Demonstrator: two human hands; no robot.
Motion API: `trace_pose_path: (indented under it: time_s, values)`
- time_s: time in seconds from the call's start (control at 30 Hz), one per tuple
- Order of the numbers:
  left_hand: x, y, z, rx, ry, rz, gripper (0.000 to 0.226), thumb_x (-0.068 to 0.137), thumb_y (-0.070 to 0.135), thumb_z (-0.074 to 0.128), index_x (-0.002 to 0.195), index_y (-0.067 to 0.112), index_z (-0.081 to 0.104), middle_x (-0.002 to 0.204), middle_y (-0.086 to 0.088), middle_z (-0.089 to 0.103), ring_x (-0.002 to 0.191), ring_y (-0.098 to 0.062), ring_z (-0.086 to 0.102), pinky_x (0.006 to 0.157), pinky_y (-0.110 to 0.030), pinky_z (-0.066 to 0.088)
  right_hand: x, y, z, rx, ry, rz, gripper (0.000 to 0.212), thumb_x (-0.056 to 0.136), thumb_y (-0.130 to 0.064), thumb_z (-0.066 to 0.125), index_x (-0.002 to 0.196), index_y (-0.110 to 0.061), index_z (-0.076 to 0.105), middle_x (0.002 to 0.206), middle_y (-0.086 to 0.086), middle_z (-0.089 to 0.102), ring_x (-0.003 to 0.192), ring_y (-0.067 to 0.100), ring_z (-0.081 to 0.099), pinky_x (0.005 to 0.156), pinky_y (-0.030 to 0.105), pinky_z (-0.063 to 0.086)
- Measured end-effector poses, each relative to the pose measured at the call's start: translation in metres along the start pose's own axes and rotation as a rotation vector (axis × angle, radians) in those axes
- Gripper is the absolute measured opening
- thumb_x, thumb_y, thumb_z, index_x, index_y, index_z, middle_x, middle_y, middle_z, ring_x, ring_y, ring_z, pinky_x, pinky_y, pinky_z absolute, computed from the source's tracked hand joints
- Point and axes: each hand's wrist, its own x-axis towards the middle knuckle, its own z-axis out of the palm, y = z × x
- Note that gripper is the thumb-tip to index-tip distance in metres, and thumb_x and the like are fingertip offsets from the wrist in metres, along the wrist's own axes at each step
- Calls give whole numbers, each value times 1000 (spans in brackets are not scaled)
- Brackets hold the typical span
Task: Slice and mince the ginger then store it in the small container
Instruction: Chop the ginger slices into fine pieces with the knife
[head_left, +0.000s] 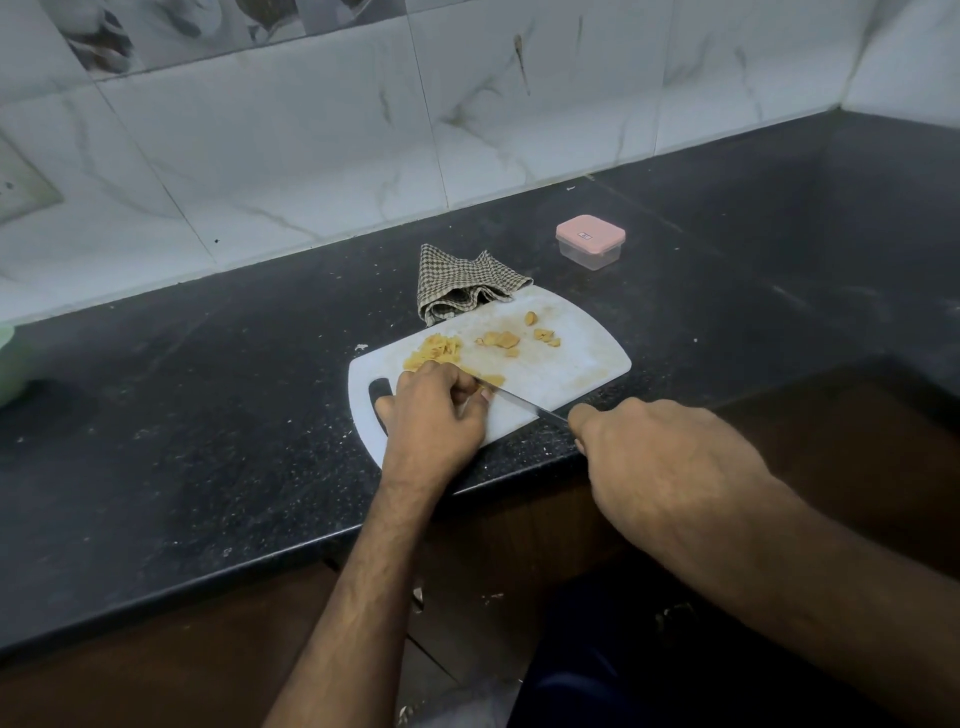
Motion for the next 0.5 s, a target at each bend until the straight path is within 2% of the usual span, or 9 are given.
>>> trace_pose_path:
  time_s: [0.2, 0.4, 0.5]
  values:
    - [0, 0, 2, 3, -3, -2, 18, 92, 36, 68, 78, 31, 59, 87, 18, 54, 96, -10, 47, 86, -37, 23, 15, -16, 9, 58, -19, 0, 45, 94, 0, 46, 135, -18, 41, 81, 3, 37, 87, 25, 49, 72, 42, 46]
    - [-1, 2, 1, -17, 4, -5, 21, 92, 38, 68, 75, 32, 57, 86, 19, 54, 96, -11, 49, 89, -40, 30, 15, -4, 16, 35, 122, -35, 23, 103, -15, 40, 125, -22, 46, 74, -1, 38, 76, 24, 46, 68, 39, 45]
    - [0, -1, -1, -7, 10, -5, 23, 92, 37, 68, 73, 32, 55, 87, 17, 55, 97, -13, 49, 91, -42, 31, 11, 4, 12, 49, 117, -45, 19, 107, -23, 34, 120, -24, 48, 76, -2, 39, 75, 24, 44, 69, 36, 38]
